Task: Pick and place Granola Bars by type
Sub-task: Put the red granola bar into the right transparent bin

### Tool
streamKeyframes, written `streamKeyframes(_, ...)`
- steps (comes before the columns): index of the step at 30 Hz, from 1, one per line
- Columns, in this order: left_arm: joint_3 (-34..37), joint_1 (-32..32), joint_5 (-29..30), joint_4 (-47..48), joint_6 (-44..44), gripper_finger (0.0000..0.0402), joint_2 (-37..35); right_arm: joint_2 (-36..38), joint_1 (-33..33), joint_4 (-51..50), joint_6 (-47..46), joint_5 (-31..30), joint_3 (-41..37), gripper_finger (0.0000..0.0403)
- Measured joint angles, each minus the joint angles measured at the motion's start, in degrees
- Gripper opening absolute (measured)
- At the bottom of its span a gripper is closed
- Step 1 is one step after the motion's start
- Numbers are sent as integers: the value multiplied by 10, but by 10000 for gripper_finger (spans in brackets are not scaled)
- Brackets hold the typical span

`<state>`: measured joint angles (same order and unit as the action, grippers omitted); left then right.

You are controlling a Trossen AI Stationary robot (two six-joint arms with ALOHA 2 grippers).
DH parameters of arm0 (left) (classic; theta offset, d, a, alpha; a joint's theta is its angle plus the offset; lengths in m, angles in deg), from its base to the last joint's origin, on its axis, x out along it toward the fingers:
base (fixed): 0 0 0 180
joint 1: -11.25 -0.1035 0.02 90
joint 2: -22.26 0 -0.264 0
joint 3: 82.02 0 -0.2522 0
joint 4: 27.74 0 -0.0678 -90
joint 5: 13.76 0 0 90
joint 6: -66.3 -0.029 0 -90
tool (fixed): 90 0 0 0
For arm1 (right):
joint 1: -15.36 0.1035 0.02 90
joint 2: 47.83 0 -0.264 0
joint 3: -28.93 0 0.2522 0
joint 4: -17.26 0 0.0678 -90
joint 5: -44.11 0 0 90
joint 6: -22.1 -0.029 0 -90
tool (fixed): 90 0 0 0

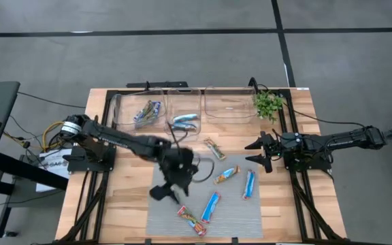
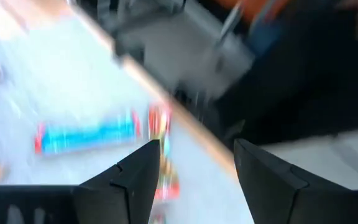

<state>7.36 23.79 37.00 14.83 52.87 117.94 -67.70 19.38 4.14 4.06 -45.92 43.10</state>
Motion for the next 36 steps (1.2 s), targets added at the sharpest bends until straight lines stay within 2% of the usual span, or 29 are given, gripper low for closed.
streamKeyframes(4, 2, 53, 125, 117, -82, 198, 0, 0, 0, 0, 0, 0, 0, 249)
streamKeyframes(7, 11, 85, 198, 169, -102, 198, 0, 0, 0, 0, 0, 0, 0, 249)
streamKeyframes(12, 48, 119, 270, 178, -75, 198, 0, 0, 0, 0, 0, 0, 0, 249)
streamKeyframes(19, 84, 141, 403, 177, -70, 198, 0, 0, 0, 0, 0, 0, 0, 249)
streamKeyframes(22, 88, 141, 415, 177, -70, 198, 0, 0, 0, 0, 0, 0, 0, 249)
streamKeyframes(27, 88, 141, 395, 169, -77, 198, 0, 0, 0, 0, 0, 0, 0, 249)
streamKeyframes(31, 112, 141, 387, 124, -98, 198, 12, 0, 0, 0, 0, 0, 0, 249)
streamKeyframes(36, 151, 141, 442, 41, -100, 198, 33, 0, 0, 0, 0, 0, 0, 249)
